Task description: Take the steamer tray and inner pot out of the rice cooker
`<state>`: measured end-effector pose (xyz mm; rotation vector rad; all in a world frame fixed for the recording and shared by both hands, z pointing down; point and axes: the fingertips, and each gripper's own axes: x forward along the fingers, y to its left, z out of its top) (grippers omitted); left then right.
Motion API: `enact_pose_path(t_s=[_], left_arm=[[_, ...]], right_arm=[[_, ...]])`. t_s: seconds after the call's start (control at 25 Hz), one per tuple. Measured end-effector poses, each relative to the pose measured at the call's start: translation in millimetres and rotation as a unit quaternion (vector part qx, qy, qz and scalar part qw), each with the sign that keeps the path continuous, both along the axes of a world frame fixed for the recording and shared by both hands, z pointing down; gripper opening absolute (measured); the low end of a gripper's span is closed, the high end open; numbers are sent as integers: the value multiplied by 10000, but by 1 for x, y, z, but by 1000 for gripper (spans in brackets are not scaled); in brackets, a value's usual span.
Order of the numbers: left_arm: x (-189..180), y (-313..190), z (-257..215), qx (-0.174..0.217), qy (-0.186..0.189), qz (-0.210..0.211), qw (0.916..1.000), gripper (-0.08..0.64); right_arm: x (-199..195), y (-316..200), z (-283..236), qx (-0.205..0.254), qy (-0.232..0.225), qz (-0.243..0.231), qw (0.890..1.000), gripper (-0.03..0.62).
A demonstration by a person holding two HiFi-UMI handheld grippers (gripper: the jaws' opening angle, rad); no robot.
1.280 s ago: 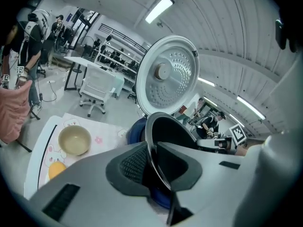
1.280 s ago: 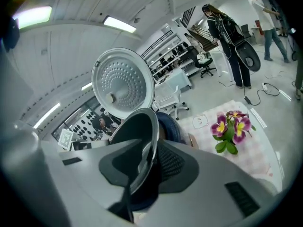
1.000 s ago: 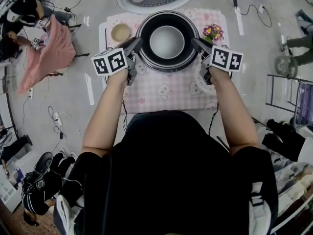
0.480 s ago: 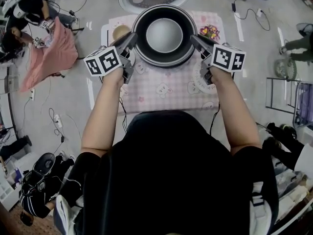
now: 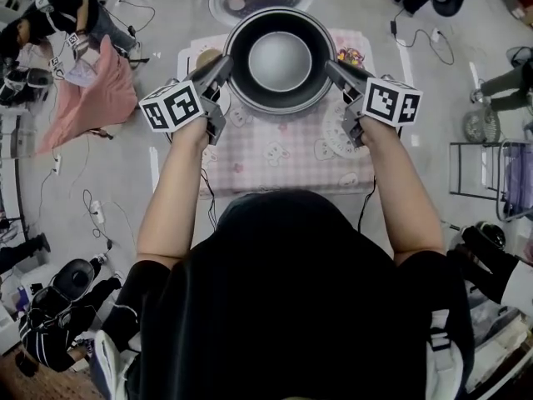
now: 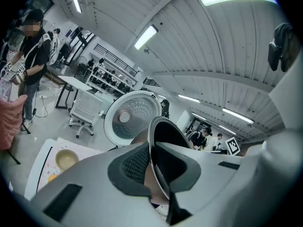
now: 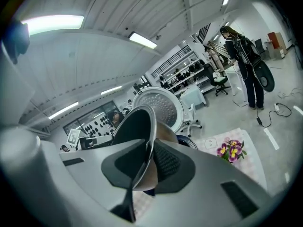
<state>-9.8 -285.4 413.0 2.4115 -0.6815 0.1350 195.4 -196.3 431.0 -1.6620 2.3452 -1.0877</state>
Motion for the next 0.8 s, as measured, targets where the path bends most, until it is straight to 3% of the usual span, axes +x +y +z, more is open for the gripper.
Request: enact_pose_path(t_s=[0.8], left_arm=[[-10,66,-24,204,90,-175,9996,52]], right_arm=[[-8,61,-20,194,2,-244,9995,54]])
